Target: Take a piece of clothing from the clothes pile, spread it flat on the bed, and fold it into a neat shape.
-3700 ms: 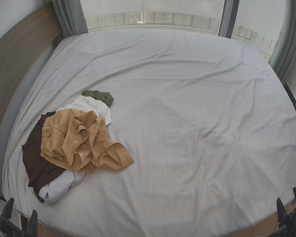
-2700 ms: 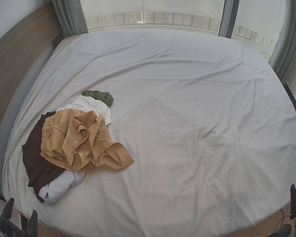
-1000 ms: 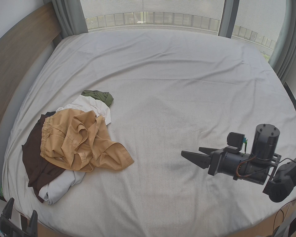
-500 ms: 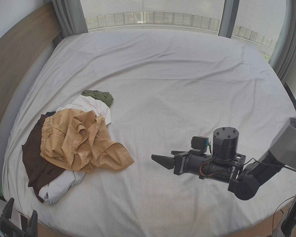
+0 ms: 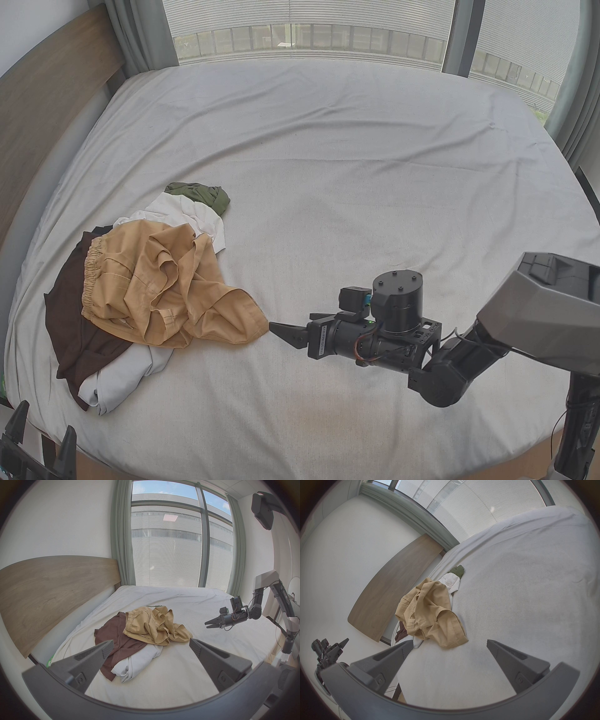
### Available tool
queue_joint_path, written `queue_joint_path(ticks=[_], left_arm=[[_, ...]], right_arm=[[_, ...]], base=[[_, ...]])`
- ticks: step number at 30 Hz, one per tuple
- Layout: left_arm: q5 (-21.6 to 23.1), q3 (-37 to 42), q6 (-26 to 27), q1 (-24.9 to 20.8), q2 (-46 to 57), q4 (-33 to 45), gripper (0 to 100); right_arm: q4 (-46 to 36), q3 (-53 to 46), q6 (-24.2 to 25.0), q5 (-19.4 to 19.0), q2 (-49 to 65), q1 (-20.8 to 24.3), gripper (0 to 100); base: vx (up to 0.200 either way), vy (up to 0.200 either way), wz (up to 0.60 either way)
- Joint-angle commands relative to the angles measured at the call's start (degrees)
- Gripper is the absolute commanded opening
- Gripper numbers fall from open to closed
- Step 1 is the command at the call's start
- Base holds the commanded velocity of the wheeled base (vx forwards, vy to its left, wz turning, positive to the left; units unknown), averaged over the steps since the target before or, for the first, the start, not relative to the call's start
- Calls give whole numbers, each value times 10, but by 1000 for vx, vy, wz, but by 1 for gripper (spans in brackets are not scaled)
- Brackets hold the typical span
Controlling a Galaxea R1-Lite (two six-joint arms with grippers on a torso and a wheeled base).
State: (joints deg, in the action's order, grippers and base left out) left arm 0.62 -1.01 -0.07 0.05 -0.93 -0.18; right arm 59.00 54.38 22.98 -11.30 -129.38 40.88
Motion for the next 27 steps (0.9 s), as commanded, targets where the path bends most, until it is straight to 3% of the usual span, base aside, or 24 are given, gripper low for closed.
queue_joint_path(ticks=[1, 27], left_arm=[[0, 10, 0, 0, 9, 0, 100], [5, 10, 0, 0, 8, 0, 100]], right_arm=[[-5, 49, 0, 1, -54, 7, 100], [-79, 246, 0, 35, -179, 26, 100]], base=[[0, 0, 0], [0, 0, 0]])
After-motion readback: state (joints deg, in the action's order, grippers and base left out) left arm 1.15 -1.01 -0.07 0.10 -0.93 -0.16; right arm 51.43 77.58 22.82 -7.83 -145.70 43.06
